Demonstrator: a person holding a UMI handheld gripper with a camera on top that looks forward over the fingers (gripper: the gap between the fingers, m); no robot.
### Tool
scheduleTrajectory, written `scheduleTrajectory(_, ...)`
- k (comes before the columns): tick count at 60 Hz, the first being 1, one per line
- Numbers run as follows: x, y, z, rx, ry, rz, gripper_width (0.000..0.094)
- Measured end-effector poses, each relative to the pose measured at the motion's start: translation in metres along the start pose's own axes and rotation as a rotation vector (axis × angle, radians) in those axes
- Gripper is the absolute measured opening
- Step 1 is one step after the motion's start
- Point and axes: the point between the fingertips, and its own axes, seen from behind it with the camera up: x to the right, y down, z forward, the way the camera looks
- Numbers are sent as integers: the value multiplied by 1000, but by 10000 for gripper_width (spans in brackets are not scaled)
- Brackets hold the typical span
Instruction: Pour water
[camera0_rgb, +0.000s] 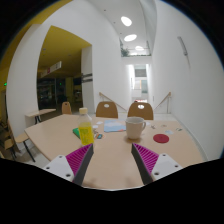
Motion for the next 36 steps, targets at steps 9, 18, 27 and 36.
scheduleTrajectory(9, -35, -12, 22, 8, -74, -10, 841)
scheduleTrajectory(18, -79, -10, 78, -22, -132, -51, 838)
scheduleTrajectory(27, -113, -10, 160, -47, -90, -65, 829)
scheduleTrajectory(36, -114, -12, 207, -31, -41, -71, 435)
